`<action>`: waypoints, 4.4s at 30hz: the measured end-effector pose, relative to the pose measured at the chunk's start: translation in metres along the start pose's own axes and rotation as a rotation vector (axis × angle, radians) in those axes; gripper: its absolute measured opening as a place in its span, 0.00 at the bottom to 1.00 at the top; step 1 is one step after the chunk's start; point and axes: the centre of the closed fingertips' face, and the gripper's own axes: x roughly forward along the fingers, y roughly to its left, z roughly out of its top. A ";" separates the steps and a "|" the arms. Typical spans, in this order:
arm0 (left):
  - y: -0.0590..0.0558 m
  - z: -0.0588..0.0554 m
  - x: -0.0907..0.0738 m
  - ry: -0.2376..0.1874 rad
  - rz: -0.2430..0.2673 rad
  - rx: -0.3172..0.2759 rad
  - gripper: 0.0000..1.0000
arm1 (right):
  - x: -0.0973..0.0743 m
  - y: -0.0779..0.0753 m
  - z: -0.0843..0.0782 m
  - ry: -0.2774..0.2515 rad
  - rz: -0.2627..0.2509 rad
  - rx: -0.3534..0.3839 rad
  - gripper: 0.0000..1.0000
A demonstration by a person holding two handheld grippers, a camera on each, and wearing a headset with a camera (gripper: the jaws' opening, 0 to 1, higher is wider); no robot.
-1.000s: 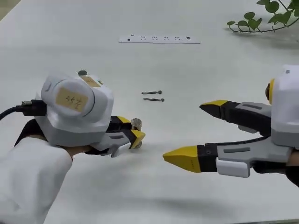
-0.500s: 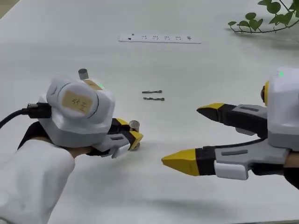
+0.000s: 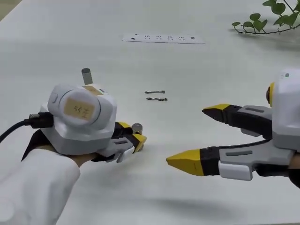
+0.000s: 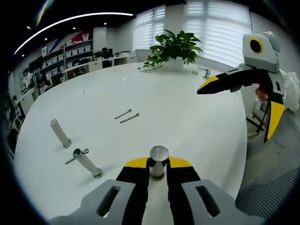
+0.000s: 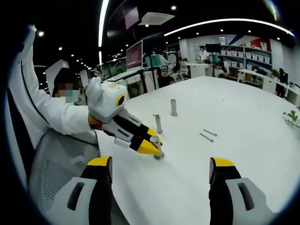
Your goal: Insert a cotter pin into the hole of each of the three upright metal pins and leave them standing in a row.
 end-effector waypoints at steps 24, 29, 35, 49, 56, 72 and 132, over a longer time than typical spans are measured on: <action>-0.026 -0.001 -0.058 -0.008 -0.220 0.066 0.76 | -0.006 -0.008 -0.019 0.078 -0.041 0.031 0.87; -0.026 0.002 -0.067 -0.036 -0.238 0.061 0.98 | -0.007 -0.007 -0.020 0.085 -0.037 0.026 0.86; -0.023 -0.005 -0.076 -0.007 -0.222 0.070 0.99 | -0.008 -0.008 -0.021 0.100 -0.038 0.014 0.86; -0.023 -0.008 -0.085 -0.018 -0.228 0.017 0.99 | -0.007 -0.026 -0.007 0.161 -0.012 -0.091 0.78; -0.021 -0.012 -0.086 0.000 -0.229 -0.006 0.99 | 0.003 -0.044 0.005 0.216 0.016 -0.193 0.71; -0.026 -0.015 -0.093 -0.006 -0.237 -0.030 0.94 | 0.046 -0.076 0.005 0.374 0.095 -0.308 0.61; -0.013 -0.018 -0.102 -0.041 -0.150 -0.135 0.99 | 0.130 -0.126 -0.020 0.809 0.220 -0.567 0.04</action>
